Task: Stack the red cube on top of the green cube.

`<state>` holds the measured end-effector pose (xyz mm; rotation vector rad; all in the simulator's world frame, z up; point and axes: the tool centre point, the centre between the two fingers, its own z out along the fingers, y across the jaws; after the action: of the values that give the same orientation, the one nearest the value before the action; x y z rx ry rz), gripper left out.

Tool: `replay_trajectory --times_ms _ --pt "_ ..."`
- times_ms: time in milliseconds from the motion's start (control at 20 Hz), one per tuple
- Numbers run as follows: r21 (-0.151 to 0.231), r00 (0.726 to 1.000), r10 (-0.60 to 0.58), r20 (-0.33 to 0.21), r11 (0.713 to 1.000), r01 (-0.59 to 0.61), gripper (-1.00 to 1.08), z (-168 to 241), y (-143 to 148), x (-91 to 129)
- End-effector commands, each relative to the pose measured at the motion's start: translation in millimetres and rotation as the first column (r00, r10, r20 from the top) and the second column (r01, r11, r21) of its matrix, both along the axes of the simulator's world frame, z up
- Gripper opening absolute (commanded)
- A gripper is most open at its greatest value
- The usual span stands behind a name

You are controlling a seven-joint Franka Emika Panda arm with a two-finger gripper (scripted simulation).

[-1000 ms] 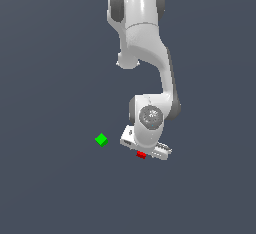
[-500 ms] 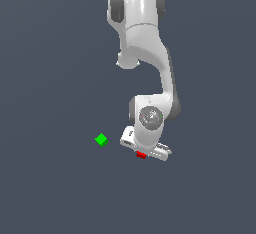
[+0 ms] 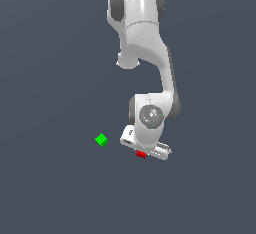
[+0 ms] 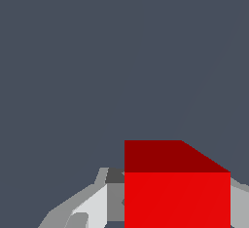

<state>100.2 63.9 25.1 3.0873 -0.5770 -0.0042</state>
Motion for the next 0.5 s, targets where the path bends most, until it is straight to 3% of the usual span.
replay_trajectory --times_ms 0,450 --pt "0.0 1.0 0.0 0.002 1.0 0.0 -1.0 9 0 0" --pt "0.0 1.0 0.0 0.003 1.0 0.0 -1.0 70 0 0"
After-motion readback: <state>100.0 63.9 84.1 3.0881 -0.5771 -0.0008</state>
